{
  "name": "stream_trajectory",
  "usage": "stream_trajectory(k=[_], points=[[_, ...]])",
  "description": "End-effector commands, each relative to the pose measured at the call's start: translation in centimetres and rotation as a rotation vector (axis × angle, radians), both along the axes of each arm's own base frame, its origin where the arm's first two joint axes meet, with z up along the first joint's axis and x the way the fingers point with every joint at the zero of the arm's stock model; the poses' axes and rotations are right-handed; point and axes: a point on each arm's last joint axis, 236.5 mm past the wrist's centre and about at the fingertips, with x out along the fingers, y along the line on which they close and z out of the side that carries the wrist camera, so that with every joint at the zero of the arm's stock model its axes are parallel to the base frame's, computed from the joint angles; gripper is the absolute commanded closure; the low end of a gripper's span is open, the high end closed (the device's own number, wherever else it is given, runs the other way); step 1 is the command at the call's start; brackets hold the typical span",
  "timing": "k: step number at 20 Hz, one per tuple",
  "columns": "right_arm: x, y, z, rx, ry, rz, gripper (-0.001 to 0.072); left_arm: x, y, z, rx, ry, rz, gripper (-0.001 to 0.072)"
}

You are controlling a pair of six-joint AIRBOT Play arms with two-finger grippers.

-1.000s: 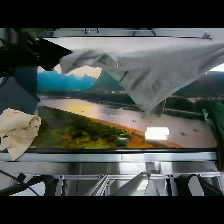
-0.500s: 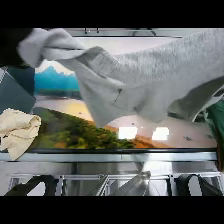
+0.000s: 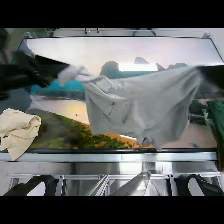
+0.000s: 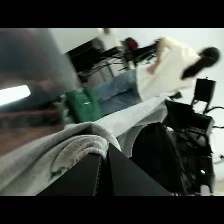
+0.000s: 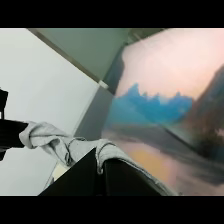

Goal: Fold the shirts.

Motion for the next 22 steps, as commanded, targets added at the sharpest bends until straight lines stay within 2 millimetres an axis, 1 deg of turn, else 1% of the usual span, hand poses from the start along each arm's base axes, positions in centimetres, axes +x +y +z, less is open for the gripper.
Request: stream_trajectory(k=[1,2,3,4,5,6,7,8,9,10,11,12,13,14,15,17,19,22], points=[[5.0,-0.7,-12.2,-0.081,0.218,-0.057,0.0696,4.4,-0.4,-10.9,0.124,0.138,0.053,0.0688],[6.6,-1.2,-14.8,-0.096,0.255,-0.071,0.0696,5.7,-0.8,-13.3,0.133,0.155,0.062,0.0670],[8.3,-1.9,-16.5,-0.085,0.280,-0.082,0.0631,6.9,-1.0,-14.6,0.124,0.158,0.063,0.0413],[9.8,-2.8,-17.2,-0.089,0.274,-0.085,0.0455,8.3,-1.0,-14.9,0.097,0.162,0.065,0.0128],[10.9,-3.7,-17.3,-0.100,0.267,-0.076,0.0386,9.6,-0.5,-14.7,0.078,0.162,0.071,-0.0010],[11.4,-4.6,-16.9,-0.106,0.262,-0.058,0.0386,10.8,0.4,-14.2,0.081,0.140,0.066,-0.0010],[11.4,-5.8,-16.4,-0.136,0.255,-0.040,0.0386,11.6,1.5,-13.6,0.095,0.114,0.056,-0.0009],[11.1,-7.1,-16.1,-0.176,0.258,-0.036,0.0383,11.8,2.9,-13.2,0.129,0.088,0.032,-0.0010],[10.4,-8.8,-16.3,-0.214,0.294,-0.050,0.0311,11.6,4.3,-13.3,0.183,0.090,0.007,-0.0009],[9.2,-10.4,-17.1,-0.246,0.350,-0.070,0.0277,11.1,5.6,-14.1,0.249,0.125,-0.012,-0.0009],[7.5,-11.9,-18.7,-0.293,0.433,-0.077,0.0277,10.3,7.1,-15.8,0.332,0.181,-0.021,-0.0008],[5.6,-13.2,-20.7,-0.339,0.527,-0.086,0.0277,9.1,8.3,-17.8,0.415,0.256,-0.037,-0.0008],[3.4,-14.4,-22.8,-0.384,0.624,-0.102,0.0277,7.7,9.1,-19.9,0.472,0.330,-0.053,-0.0008],[1.6,-15.2,-24.9,-0.410,0.704,-0.119,0.0277,6.4,9.1,-21.6,0.495,0.380,-0.078,-0.0006],[0.2,-15.3,-26.4,-0.412,0.755,-0.119,0.0277,5.0,8.5,-23.2,0.488,0.431,-0.101,0.0010],[-1.6,-14.3,-29.3,-0.380,0.821,-0.114,0.0277,2.5,7.0,-26.3,0.483,0.513,-0.131,0.0010],[-2.4,-13.2,-31.7,-0.346,0.846,-0.133,0.0277,0.2,5.2,-29.1,0.495,0.550,-0.164,0.0010],[-2.7,-10.4,-33.8,-0.287,0.831,-0.113,0.0278,-1.6,2.7,-32.3,0.536,0.582,-0.197,0.0010]])
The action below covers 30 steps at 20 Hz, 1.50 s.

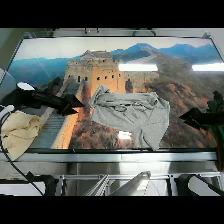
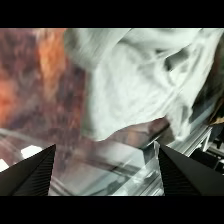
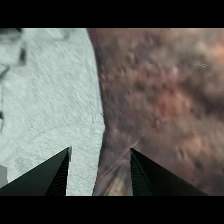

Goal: Fold the shirts.

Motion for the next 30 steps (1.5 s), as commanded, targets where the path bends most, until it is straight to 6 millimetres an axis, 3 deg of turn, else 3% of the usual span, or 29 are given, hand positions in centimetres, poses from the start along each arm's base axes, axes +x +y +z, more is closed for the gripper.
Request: stream_trajectory(k=[1,5,7,8,9,10,11,12,14,16,18,20,22,24,26,28,30], points=[[-0.9,2.4,-3.0,0.041,0.016,-0.011,0.0278,-2.6,-2.7,-4.3,0.052,0.059,-0.053,0.0010],[0.0,5.6,-4.6,0.090,0.044,0.016,0.0280,-1.7,-7.3,-5.9,-0.024,0.078,-0.015,0.0022],[0.8,7.3,-5.1,0.130,0.033,0.022,0.0282,-1.3,-8.9,-5.5,-0.051,0.075,-0.048,0.0315],[1.2,8.0,-5.1,0.155,0.023,0.021,0.0284,-1.2,-9.5,-5.0,-0.063,0.070,-0.076,0.0515],[1.7,8.6,-4.8,0.181,0.004,0.019,0.0334,-1.1,-10.2,-4.3,-0.081,0.066,-0.108,0.0709],[2.2,9.2,-4.1,0.213,-0.025,0.027,0.0591,-1.1,-10.8,-3.2,-0.103,0.059,-0.141,0.0696],[2.7,9.6,-2.8,0.255,-0.066,0.038,0.0696,-1.2,-11.3,-1.8,-0.126,0.049,-0.178,0.0697],[3.1,10.1,-0.9,0.301,-0.110,0.074,0.0697,-1.3,-11.5,-0.1,-0.149,0.035,-0.211,0.0697],[3.7,10.5,4.5,0.387,-0.211,0.148,0.0697,-1.3,-11.4,4.1,-0.184,-0.002,-0.249,0.0697],[4.4,10.0,13.9,0.466,-0.419,0.211,0.0698,-1.2,-10.6,9.9,-0.216,-0.090,-0.295,0.0698],[4.0,8.9,26.7,0.547,-0.742,0.228,0.0698,-1.7,-8.9,17.1,-0.225,-0.215,-0.317,0.0698],[1.0,7.8,39.5,0.570,-1.113,0.228,0.0698,-2.6,-7.3,24.2,-0.206,-0.388,-0.315,0.0698],[-3.5,8.2,48.6,0.523,-1.400,0.238,0.0698,-4.2,-6.1,30.9,-0.172,-0.602,-0.312,0.0697],[-6.5,9.3,53.6,0.386,-1.568,0.198,0.0698,-6.5,-5.3,37.7,-0.128,-0.833,-0.299,0.0687],[-9.0,10.9,56.3,0.276,-1.680,0.182,0.0697,-9.1,-4.8,43.0,-0.088,-1.022,-0.283,0.0684],[-10.0,12.3,56.4,0.198,-1.694,0.199,0.0697,-11.1,-3.9,46.3,-0.018,-1.161,-0.254,0.0683],[-8.7,12.6,54.1,0.125,-1.593,0.196,0.0697,-11.4,-2.5,47.4,0.077,-1.222,-0.211,0.0682]])
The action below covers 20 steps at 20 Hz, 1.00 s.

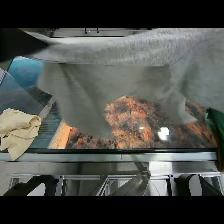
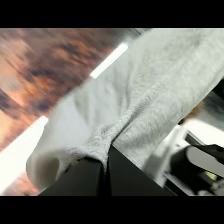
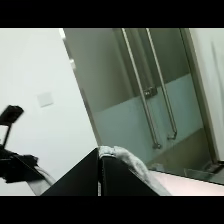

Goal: Fold the shirts.

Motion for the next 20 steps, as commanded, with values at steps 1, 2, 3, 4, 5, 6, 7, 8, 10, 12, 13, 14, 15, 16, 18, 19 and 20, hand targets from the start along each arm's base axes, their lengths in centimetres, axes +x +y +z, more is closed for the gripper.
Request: stream_trajectory(k=[1,2,3,4,5,6,7,8,10,12,13,14,15,16,18,19,20], points=[[0.2,0.9,-1.4,-0.083,0.069,-0.104,0.0697,-1.9,1.9,3.5,0.058,-0.166,0.113,0.0681],[1.2,0.5,-2.9,-0.117,0.129,-0.135,0.0697,-1.4,2.1,3.3,0.058,-0.156,0.117,0.0682],[2.1,0.1,-4.5,-0.147,0.181,-0.156,0.0697,-0.7,2.1,2.8,0.056,-0.137,0.114,0.0681],[3.1,-0.3,-6.1,-0.165,0.228,-0.160,0.0697,0.7,2.2,1.9,0.057,-0.102,0.110,0.0681],[4.2,-0.7,-8.1,-0.171,0.286,-0.150,0.0697,2.3,2.4,0.7,0.059,-0.056,0.105,0.0681],[5.5,-1.0,-10.3,-0.168,0.351,-0.132,0.0697,4.1,2.6,-1.1,0.066,0.010,0.091,0.0681],[6.8,-1.3,-12.5,-0.155,0.411,-0.115,0.0697,5.7,2.4,-3.1,0.075,0.077,0.066,0.0681],[8.6,-1.7,-15.3,-0.148,0.471,-0.104,0.0697,7.7,2.1,-5.5,0.081,0.148,0.038,0.0681],[12.9,-2.1,-21.3,-0.125,0.575,-0.101,0.0697,11.5,1.3,-10.6,0.089,0.269,-0.017,0.0681],[17.3,-2.4,-27.0,-0.130,0.654,-0.134,0.0697,15.1,0.6,-16.4,0.092,0.393,-0.053,0.0681],[19.8,-2.4,-29.9,-0.133,0.700,-0.153,0.0697,16.8,0.6,-19.3,0.086,0.448,-0.054,0.0680],[22.1,-2.6,-32.5,-0.116,0.742,-0.177,0.0697,18.7,0.8,-22.4,0.075,0.506,-0.040,0.0678],[24.1,-2.8,-34.8,-0.087,0.779,-0.192,0.0696,20.4,1.3,-25.2,0.060,0.556,-0.013,0.0676],[25.8,-2.8,-36.5,-0.050,0.815,-0.190,0.0672,22.2,2.1,-27.8,0.043,0.596,0.024,0.0531],[28.2,-2.7,-38.2,0.016,0.864,-0.135,0.0440,24.9,4.4,-30.8,-0.002,0.676,0.112,0.0154],[28.5,-2.7,-37.9,0.014,0.857,-0.097,0.0440,25.9,6.4,-31.4,-0.021,0.705,0.157,-0.0013],[28.3,-3.2,-37.1,0.016,0.842,-0.070,0.0440,26.3,8.2,-31.4,-0.032,0.721,0.184,-0.0010]])
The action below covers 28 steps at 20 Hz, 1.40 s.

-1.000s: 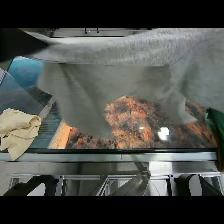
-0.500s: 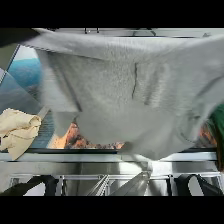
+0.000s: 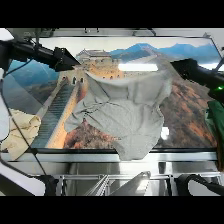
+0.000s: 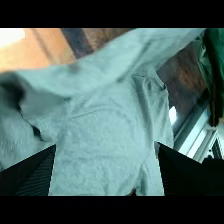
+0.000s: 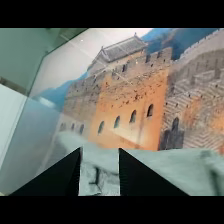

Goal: Fold the shirts.

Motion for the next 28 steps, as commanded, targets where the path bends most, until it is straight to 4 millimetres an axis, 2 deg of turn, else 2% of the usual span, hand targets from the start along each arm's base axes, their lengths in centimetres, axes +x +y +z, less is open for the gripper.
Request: stream_trajectory(k=[1,3,5,7,9,11,13,15,20,21,22,23,28], points=[[1.5,-1.1,-0.9,0.063,0.018,0.041,0.0440,2.4,5.9,-3.4,-0.025,0.121,0.131,-0.0009],[-0.5,-3.3,-0.6,0.077,0.072,0.054,0.0440,0.4,9.1,-4.2,-0.036,0.208,0.155,-0.0008],[-4.2,-3.7,-2.0,0.052,0.190,0.134,0.0443,-2.6,10.7,-5.7,-0.058,0.324,0.169,-0.0007],[-9.4,-2.6,-5.1,0.016,0.352,0.224,0.0444,-6.5,11.4,-8.2,-0.016,0.439,0.170,0.0052],[-13.9,-1.9,-8.7,-0.023,0.481,0.215,0.0445,-11.5,12.5,-11.7,0.142,0.558,0.148,0.0051],[-16.8,-1.6,-11.6,-0.019,0.557,0.122,0.0443,-16.2,14.0,-14.9,0.324,0.651,0.128,0.0050],[-18.7,-1.1,-13.6,-0.001,0.578,0.051,0.0442,-18.7,14.1,-16.6,0.396,0.696,0.101,0.0051],[-20.3,-0.5,-14.9,0.012,0.593,0.024,0.0443,-19.5,13.1,-17.9,0.401,0.697,0.087,0.0050],[-23.4,1.0,-17.7,0.066,0.698,0.024,0.0441,-19.4,11.0,-20.4,0.439,0.641,0.058,0.0052],[-23.8,1.1,-18.2,0.074,0.715,0.020,0.0435,-19.2,10.7,-20.5,0.445,0.630,0.052,0.0111],[-24.1,1.2,-18.7,0.082,0.731,0.017,0.0335,-18.9,10.5,-20.7,0.451,0.616,0.051,0.0227],[-24.4,1.3,-19.1,0.085,0.743,0.013,0.0263,-18.7,10.3,-20.8,0.456,0.596,0.045,0.0266],[-24.7,1.2,-19.9,0.088,0.767,0.001,0.0262,-17.8,10.0,-21.2,0.470,0.556,0.049,0.0265]])
